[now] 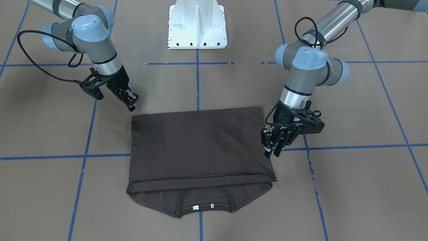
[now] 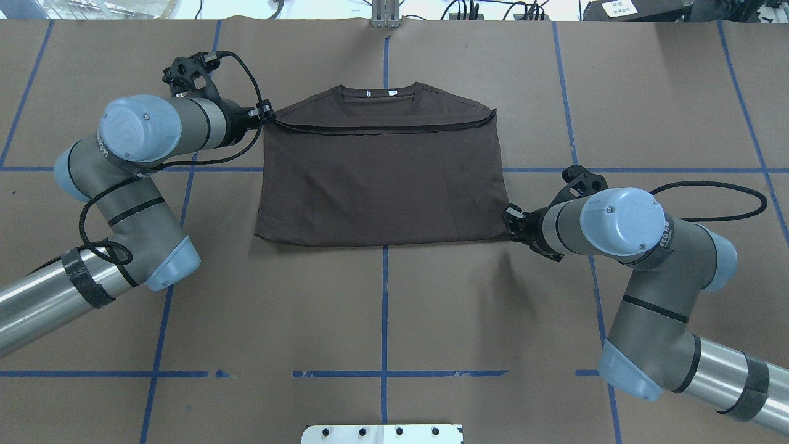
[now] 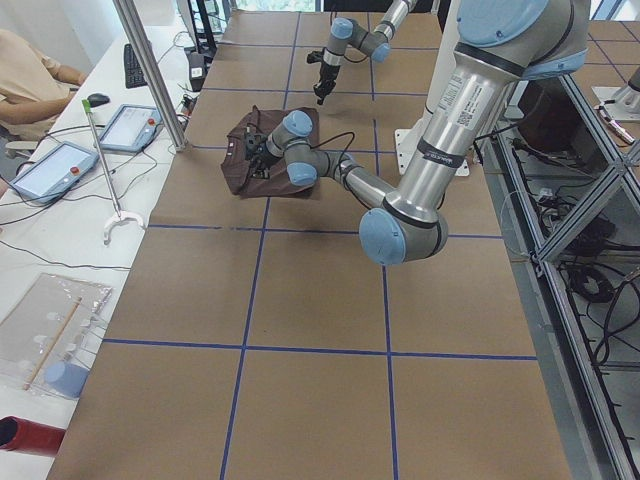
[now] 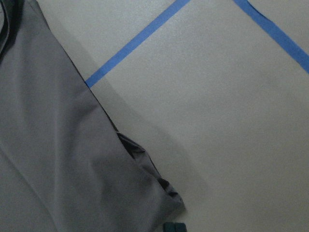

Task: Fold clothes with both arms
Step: 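Grasp the folded shirt's side edge with the right gripper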

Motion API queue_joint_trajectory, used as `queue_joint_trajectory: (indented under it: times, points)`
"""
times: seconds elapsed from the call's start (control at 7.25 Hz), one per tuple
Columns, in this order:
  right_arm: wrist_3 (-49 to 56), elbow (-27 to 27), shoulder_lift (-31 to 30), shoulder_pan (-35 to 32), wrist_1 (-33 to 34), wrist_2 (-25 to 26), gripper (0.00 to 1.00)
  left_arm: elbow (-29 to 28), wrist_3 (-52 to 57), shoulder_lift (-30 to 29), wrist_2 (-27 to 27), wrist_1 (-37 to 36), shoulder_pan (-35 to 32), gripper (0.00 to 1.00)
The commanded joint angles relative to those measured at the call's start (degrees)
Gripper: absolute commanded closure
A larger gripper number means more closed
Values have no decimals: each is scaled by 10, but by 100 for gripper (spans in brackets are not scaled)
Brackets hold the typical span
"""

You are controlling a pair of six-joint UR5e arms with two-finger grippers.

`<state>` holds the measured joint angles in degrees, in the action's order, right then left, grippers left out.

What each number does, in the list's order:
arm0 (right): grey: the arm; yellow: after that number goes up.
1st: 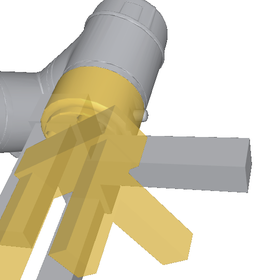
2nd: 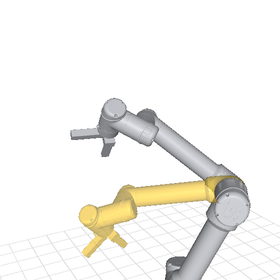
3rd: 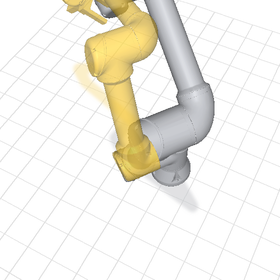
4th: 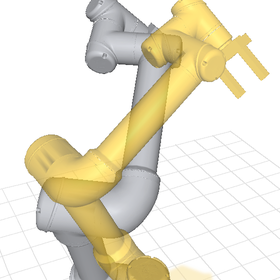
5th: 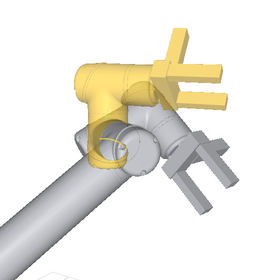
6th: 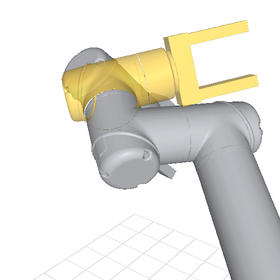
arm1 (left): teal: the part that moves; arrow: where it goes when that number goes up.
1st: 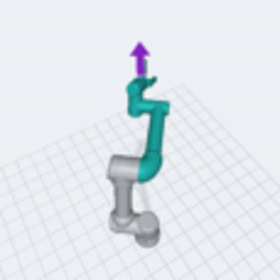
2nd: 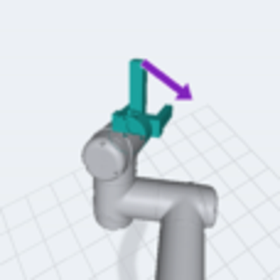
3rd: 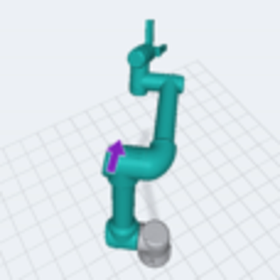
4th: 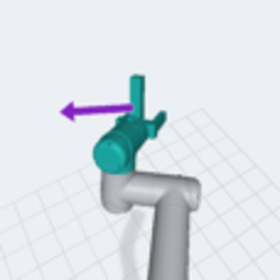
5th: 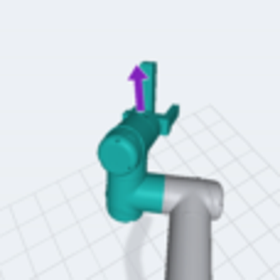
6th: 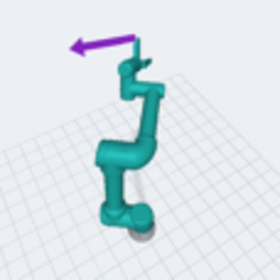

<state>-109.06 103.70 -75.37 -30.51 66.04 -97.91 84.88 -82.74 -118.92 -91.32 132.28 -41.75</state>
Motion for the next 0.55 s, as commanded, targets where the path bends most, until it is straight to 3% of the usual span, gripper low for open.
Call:
queue_joint_trajectory:
  times: [0.0, 0.14, 0.41]
  points:
    - [0, -43, 33, -1, -1, 1, 23, -1, -2, 0, 0, 0, 1, 57]
    - [0, -51, 34, 0, -2, 1, 17, -2, -2, 0, 0, 0, 1, 57]
    - [1, -57, 33, -1, -2, 2, 18, -3, -13, -1, 1, 0, 3, 57]
